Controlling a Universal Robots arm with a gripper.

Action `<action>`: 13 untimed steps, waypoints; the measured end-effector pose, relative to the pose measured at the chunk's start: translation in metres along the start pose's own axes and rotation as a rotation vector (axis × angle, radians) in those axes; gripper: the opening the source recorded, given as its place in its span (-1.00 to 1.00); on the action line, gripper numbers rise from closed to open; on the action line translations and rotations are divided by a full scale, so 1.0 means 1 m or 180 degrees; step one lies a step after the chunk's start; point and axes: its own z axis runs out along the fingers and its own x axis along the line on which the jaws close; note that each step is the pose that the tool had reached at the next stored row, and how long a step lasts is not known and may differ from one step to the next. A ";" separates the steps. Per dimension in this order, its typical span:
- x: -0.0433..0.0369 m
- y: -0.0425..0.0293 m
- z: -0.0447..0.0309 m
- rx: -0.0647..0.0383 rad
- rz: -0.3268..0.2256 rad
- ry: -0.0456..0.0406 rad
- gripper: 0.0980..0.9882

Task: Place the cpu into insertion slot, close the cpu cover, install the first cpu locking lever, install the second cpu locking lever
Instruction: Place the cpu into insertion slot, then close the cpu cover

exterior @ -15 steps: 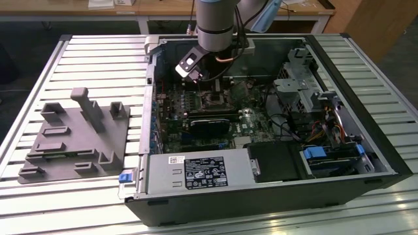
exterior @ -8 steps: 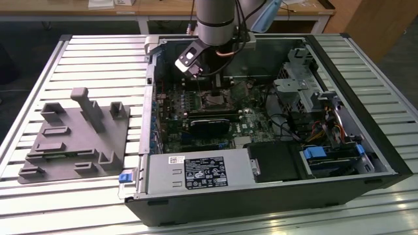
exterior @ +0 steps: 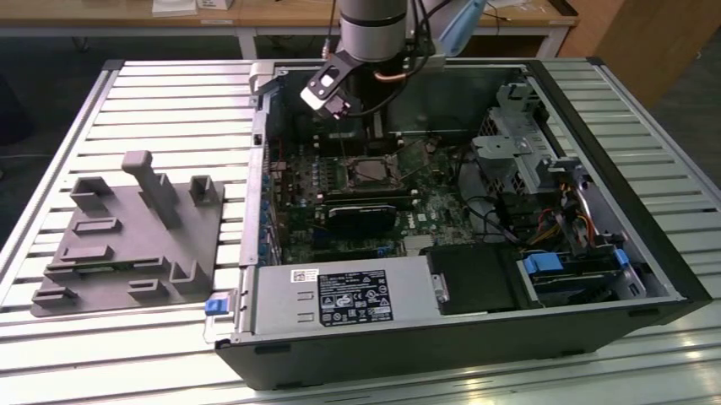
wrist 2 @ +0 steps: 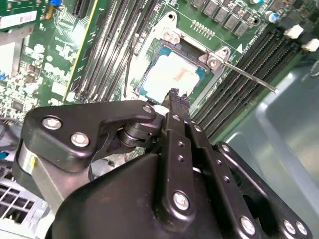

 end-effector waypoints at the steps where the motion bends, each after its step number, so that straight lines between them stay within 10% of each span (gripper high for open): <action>1: 0.0000 0.0002 -0.0021 -0.0002 0.0000 0.0000 -0.98; 13: 0.0000 0.0006 -0.0077 -0.0006 0.0000 0.0000 -0.98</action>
